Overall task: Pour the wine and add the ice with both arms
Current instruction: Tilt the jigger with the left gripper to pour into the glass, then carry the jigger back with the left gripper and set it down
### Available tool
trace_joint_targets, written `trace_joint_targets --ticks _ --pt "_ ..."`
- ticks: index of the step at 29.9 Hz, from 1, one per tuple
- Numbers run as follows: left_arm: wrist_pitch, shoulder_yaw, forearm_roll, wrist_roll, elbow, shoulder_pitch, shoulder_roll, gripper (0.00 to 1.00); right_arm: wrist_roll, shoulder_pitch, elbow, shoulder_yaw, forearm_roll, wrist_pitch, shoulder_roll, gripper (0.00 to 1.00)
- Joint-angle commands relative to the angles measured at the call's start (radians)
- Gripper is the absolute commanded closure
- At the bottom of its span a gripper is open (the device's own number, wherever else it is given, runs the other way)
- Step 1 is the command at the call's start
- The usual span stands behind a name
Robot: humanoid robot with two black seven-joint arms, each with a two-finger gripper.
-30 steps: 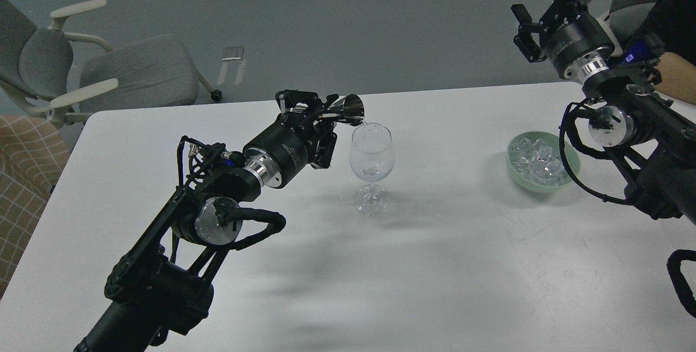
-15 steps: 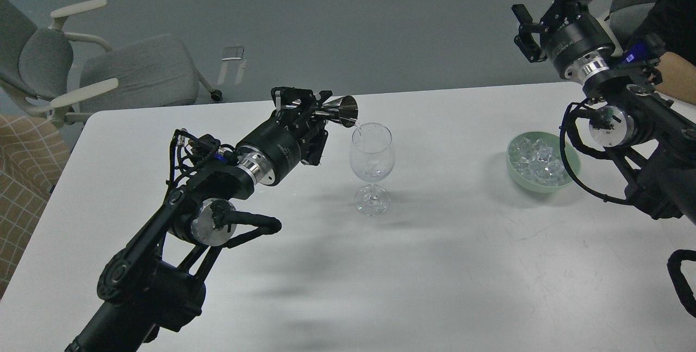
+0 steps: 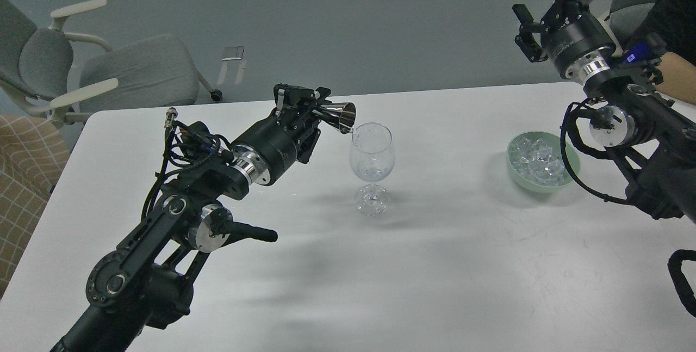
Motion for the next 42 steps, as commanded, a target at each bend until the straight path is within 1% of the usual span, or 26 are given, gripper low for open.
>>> trace_joint_targets --ticks 1,6,12,19,23,26,27,29,32,37,38,40,42 --pt "0.001 0.003 0.021 0.001 -0.006 -0.002 0.004 1.00 -0.001 0.000 0.000 0.000 0.000 0.002 0.002 0.00" --pt "0.001 0.005 0.068 0.006 -0.006 -0.003 0.006 1.00 -0.001 -0.003 0.000 0.000 0.000 0.000 0.000 0.00" --pt "0.001 0.003 0.151 0.040 -0.007 -0.012 0.006 1.00 -0.001 -0.005 0.000 0.000 0.000 0.000 0.000 0.00" --pt "-0.001 0.010 0.194 0.095 -0.029 -0.037 0.011 1.00 0.001 -0.009 0.000 0.000 0.000 0.000 0.002 0.00" --pt "0.001 0.019 0.208 0.106 -0.035 -0.043 0.018 1.00 -0.001 -0.014 0.002 0.000 0.000 0.002 0.002 0.00" --pt "-0.001 0.005 0.191 0.127 -0.043 -0.043 0.012 1.00 -0.001 -0.014 0.002 0.000 0.000 0.002 0.002 0.00" --pt "-0.001 -0.003 0.170 0.145 -0.046 -0.042 0.009 1.00 -0.001 -0.015 0.002 0.000 0.000 0.002 0.002 0.00" --pt "0.001 -0.013 0.089 0.152 -0.047 -0.035 0.011 1.00 -0.001 -0.017 0.002 0.000 0.000 0.000 0.000 0.00" --pt "0.007 -0.059 -0.075 0.155 -0.047 -0.026 0.011 1.00 0.001 -0.020 0.003 0.000 0.000 0.000 0.000 0.00" --pt "0.006 -0.196 -0.426 0.155 -0.041 -0.012 0.015 1.00 0.001 -0.020 0.003 0.000 0.000 0.002 -0.001 0.00" --pt "-0.002 -0.235 -0.509 0.155 -0.038 0.012 0.018 1.00 0.001 -0.020 0.003 0.000 0.000 0.002 -0.001 0.00" --pt "-0.002 -0.273 -0.583 0.155 -0.032 0.040 0.020 1.00 0.001 -0.020 0.003 0.000 0.000 0.002 -0.001 0.00" --pt "-0.017 -0.329 -0.675 0.152 0.005 0.090 0.020 1.00 -0.001 -0.020 0.003 0.000 0.000 0.000 -0.001 0.00"
